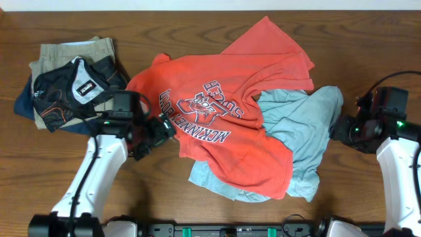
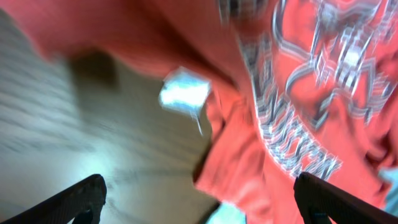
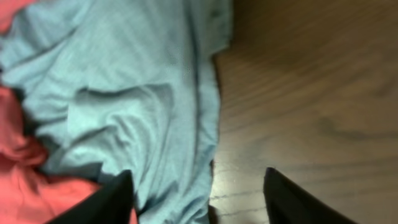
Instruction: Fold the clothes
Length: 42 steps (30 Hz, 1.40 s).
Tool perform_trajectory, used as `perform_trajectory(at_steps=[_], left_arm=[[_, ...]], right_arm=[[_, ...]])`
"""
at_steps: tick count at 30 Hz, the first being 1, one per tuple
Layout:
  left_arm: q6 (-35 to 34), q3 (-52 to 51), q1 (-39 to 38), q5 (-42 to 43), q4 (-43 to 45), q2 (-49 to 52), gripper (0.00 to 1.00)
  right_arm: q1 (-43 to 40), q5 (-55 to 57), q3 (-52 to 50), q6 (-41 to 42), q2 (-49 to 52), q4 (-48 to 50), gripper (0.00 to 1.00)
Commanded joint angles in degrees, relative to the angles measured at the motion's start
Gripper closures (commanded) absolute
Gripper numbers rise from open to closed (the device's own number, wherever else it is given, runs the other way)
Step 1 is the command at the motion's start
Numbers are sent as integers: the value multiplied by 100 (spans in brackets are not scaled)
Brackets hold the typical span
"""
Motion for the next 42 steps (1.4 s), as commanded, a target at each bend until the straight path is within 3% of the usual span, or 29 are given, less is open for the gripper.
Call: perform_trajectory(at_steps=[1,6,8,10,12,16,19,24,28,31,32,37,42], left_arm=[[44,-92,-415,251,-81,273,2],[-240,-142,-1134,251,79,809,2],[-380,-142,-1416,251,240,1069,2],[-494,-142,-1690,249,481,1333,8],[-505,-142,-1882,249,719,1545,18],[-503,-140,-2046,243,984,1845,57],[-496,-140,-2028,111,975,1884,65],[-479,-140,-1943,96,914,1878,94],[-398,-140,-1792,92,684,1878,94],[-216,-140,-1587,20,439,1875,94],[-210,-140,-1484,-81,302,1873,94],[225,-140,-831,-437,-192,1873,94],[627,-140,142,-619,-407,1871,94]], right_arm=[[129,-470,26,-79,236,63,50],[420,-1064,24,-323,640,267,66],[623,-1329,24,-466,826,376,66],[890,-1331,24,-461,1043,522,66],[1128,-1333,24,-457,1274,732,66],[1552,-1340,24,-411,1759,1287,66],[1834,-1366,24,-393,2135,1692,66],[2103,-1351,24,-350,2743,2205,66],[2035,-1104,24,-260,3226,2330,76],[1777,-90,24,260,3460,2153,95],[1652,319,24,492,3493,2046,97],[496,1681,162,1198,3477,1414,94],[-1029,1893,962,1462,3467,544,93]])
